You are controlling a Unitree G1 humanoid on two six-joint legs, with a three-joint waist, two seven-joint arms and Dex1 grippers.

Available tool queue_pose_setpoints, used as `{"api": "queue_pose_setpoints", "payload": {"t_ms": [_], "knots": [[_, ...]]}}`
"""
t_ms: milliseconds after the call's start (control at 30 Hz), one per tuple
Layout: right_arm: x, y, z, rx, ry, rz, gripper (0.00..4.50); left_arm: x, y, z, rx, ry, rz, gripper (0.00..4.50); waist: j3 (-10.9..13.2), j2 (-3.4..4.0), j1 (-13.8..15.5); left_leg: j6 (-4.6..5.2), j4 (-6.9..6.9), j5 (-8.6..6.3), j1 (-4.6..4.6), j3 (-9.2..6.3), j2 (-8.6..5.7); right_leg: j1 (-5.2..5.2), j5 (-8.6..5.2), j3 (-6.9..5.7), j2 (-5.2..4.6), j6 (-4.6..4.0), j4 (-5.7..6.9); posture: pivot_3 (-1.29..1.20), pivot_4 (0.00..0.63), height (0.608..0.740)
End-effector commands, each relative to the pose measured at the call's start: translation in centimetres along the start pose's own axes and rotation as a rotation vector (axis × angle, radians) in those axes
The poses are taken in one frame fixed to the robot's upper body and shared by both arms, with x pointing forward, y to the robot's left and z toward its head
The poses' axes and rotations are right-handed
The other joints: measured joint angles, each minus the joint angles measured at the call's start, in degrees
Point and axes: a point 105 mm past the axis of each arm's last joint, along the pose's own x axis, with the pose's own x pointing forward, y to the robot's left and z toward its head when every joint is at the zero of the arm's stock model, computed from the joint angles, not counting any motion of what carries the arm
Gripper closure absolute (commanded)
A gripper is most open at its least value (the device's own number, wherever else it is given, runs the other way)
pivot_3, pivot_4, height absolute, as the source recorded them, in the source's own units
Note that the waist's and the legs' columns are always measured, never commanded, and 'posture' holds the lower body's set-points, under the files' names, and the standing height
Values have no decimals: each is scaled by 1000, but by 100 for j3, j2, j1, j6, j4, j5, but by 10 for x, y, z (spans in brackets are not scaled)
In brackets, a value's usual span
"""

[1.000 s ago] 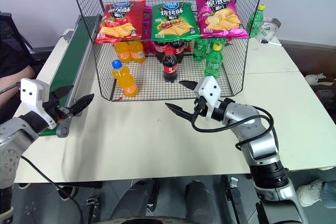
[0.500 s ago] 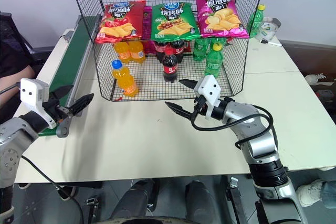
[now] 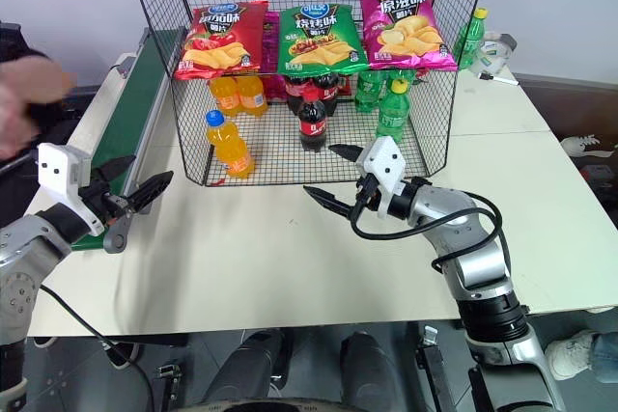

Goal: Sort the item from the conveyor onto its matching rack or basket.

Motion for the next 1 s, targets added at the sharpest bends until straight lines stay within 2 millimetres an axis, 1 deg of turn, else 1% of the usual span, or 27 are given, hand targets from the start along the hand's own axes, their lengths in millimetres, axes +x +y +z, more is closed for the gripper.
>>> {"api": "queue_pose_setpoints", "payload": {"t_ms": [33,567,1000], "knots": [[2,-1,12,-33,-46,2,0,-2,4,10,25,-41,27,106,0,0,0,0,0,0,0,0,0,0,0,0,0,0,0,0,150,740],[5,1,12,-28,-53,0,0,-6,19,9,8,-94,151,106,0,0,0,0,0,0,0,0,0,0,1,0,0,1,0,0,150,740],[8,2,12,-24,-58,3,0,-11,23,12,0,-118,201,106,0,0,0,0,0,0,0,0,0,0,1,0,1,1,0,0,150,740]]}}
